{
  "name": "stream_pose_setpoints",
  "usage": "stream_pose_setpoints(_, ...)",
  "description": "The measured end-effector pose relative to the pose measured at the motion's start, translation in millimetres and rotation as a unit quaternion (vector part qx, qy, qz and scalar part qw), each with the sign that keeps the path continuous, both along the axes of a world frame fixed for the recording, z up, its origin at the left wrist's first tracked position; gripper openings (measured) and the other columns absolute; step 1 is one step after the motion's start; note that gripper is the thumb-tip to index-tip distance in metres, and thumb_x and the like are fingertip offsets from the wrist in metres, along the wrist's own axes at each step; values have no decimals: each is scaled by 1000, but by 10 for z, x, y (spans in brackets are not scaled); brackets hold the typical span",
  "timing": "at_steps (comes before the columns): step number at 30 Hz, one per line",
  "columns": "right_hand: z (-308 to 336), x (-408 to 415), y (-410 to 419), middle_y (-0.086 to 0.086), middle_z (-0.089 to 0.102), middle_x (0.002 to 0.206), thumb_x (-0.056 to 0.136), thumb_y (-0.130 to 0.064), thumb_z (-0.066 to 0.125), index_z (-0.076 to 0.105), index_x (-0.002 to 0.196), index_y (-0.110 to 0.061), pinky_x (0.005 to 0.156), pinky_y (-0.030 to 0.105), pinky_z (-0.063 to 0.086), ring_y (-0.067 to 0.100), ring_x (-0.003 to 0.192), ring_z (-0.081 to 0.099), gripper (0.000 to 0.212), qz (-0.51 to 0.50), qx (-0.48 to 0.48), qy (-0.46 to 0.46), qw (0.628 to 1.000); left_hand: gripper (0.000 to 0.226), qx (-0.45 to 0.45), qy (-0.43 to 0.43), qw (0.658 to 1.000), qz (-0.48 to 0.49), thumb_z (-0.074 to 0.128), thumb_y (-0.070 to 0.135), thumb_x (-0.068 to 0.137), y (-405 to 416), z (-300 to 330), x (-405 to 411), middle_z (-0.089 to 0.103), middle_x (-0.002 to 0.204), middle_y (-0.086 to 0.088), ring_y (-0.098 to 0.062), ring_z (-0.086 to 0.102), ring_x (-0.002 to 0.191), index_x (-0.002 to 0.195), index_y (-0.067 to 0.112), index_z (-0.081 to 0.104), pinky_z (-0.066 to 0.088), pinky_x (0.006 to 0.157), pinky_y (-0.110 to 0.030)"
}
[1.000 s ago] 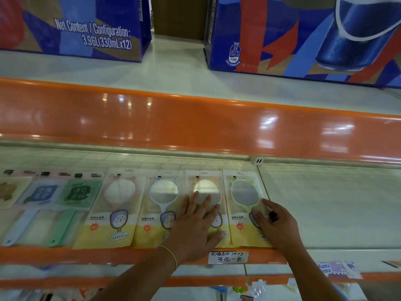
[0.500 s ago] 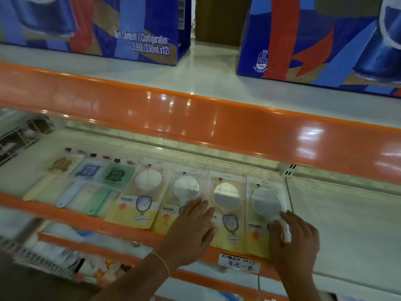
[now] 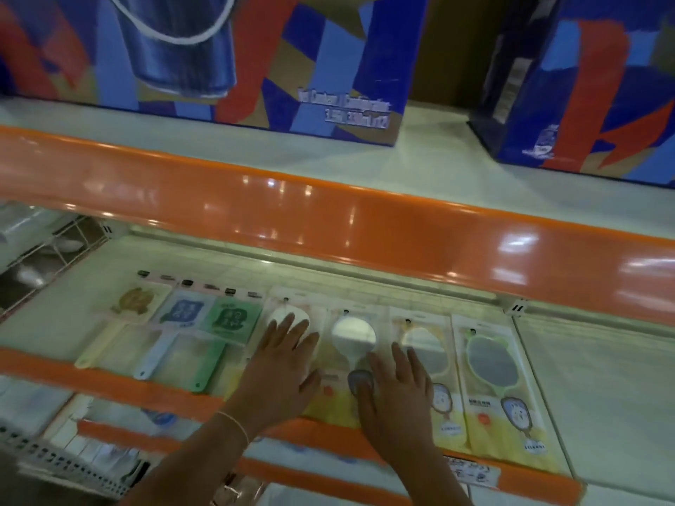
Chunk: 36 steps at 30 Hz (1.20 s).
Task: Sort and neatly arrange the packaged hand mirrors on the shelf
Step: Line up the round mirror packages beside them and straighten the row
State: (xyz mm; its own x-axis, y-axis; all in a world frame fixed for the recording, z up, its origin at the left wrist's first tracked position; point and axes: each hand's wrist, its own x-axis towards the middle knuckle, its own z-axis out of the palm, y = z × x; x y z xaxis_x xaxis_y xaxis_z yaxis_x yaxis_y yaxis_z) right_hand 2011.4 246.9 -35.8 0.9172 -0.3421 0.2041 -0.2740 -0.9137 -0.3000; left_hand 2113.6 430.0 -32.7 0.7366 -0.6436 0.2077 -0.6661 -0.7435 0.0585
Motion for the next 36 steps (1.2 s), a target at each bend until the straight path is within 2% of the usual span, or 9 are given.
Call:
stream_pose_setpoints(3,-59,75,111,8,21,159,84,-66,16,36,144,-35,117,51,10,35,147,9,71,-15,15,62,998,63,25,6,1000,-17,39,62,89,229,-33,212,43,147,-6,-37,30,140,134,21,52,24,114,-55)
stream_pose_setpoints(5,-82,67,131,4,12,161,81,-69,12,28,146,-39,118,49,5,31,149,1,73,-29,9,82,996,65,23,15,999,-33,35,66,89,323,-67,295,40,150,-4,-37,26,142,137,23,50,13,113,-53)
stream_pose_setpoints(12,-136,71,167,-3,35,154,88,-65,23,44,140,-38,119,47,11,25,148,14,62,-41,-12,86,995,71,13,55,997,-52,18,66,92,403,-212,354,31,155,-7,-35,19,144,143,24,43,-1,112,-51)
stream_pose_setpoints(18,-138,67,197,-10,42,149,90,-66,19,48,137,-37,119,46,7,22,147,15,63,-49,-21,82,995,68,25,60,996,-54,23,65,92,402,-253,366,36,152,-9,-37,22,143,140,22,47,6,111,-56)
stream_pose_setpoints(24,-121,57,214,-6,57,136,90,-66,22,61,123,-36,116,51,18,27,140,33,59,-46,-30,58,997,67,23,70,996,-60,26,64,92,393,-262,358,36,152,-10,-38,18,144,141,22,44,7,111,-58)
stream_pose_setpoints(27,-125,52,212,-5,59,134,91,-62,29,64,119,-37,115,52,21,29,138,36,52,-41,-36,59,997,71,31,76,995,-61,20,65,92,394,-238,360,28,156,-10,-37,9,146,145,22,38,2,113,-57)
stream_pose_setpoints(31,-147,44,206,-5,60,133,91,-63,28,65,117,-38,115,51,18,29,139,34,52,-43,-48,61,996,74,47,91,993,-61,11,65,90,394,-147,361,4,161,-7,-33,-11,146,151,25,18,-9,115,-55)
stream_pose_setpoints(33,-143,39,221,-4,62,130,91,-59,31,67,114,-37,114,52,20,30,137,36,49,-52,-49,41,997,72,29,102,992,-63,13,63,90,432,-96,365,8,161,-7,-32,-7,147,150,24,22,-5,117,-55)
stream_pose_setpoints(36,-104,90,342,3,67,121,88,-50,38,70,111,-25,106,53,33,33,129,45,46,-81,-30,-34,996,61,-24,85,994,-63,27,54,93,597,-34,431,39,149,-13,-34,25,143,138,17,48,18,116,-55)
